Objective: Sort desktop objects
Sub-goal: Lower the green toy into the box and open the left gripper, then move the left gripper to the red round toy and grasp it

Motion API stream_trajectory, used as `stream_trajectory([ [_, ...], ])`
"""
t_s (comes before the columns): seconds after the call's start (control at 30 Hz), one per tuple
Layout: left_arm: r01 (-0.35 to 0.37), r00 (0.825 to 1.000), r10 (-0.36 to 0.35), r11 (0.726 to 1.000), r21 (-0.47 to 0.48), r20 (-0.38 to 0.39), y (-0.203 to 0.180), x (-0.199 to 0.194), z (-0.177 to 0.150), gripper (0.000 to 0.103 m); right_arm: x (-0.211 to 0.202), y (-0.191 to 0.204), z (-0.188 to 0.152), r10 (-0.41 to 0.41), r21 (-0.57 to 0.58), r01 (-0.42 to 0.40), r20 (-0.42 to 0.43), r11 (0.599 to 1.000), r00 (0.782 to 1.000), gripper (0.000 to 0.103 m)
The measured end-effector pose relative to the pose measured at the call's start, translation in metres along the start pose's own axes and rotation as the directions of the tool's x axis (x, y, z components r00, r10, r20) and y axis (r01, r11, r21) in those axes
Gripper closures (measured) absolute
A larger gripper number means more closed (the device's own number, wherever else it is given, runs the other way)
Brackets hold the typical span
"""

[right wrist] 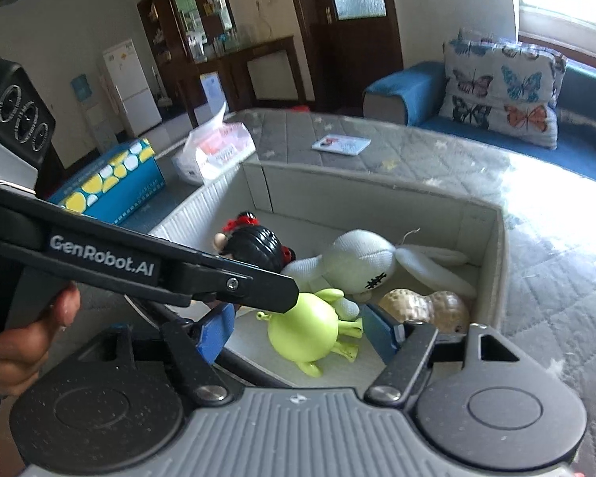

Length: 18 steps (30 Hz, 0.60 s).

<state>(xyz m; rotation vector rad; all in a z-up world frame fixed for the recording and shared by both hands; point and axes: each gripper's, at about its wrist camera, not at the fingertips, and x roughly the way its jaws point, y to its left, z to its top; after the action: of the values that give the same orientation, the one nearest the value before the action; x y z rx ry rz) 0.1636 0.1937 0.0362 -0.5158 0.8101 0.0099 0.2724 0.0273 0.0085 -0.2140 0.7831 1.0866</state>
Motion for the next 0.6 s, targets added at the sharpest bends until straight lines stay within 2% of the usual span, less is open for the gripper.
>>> stream_trajectory([
  [0.17, 0.022, 1.000, -0.023, 0.999, 0.024, 0.022, -0.017, -0.012, -0.008, 0.065, -0.033, 0.006, -0.011, -0.033, -0.016, 0.034, 0.064, 0.999, 0.997, 0.027],
  [0.37, 0.068, 0.997, -0.070, 0.995, 0.066, 0.036, -0.043, -0.021, -0.026, 0.065, -0.075, 0.009, -0.038, -0.091, -0.017, 0.094, 0.130, 0.995, 0.987, 0.019],
  [0.6, 0.127, 0.992, -0.127, 0.984, 0.126, -0.008, -0.080, -0.005, -0.049, 0.065, -0.113, -0.005, -0.085, -0.205, 0.026, 0.204, 0.153, 0.979, 0.967, 0.015],
])
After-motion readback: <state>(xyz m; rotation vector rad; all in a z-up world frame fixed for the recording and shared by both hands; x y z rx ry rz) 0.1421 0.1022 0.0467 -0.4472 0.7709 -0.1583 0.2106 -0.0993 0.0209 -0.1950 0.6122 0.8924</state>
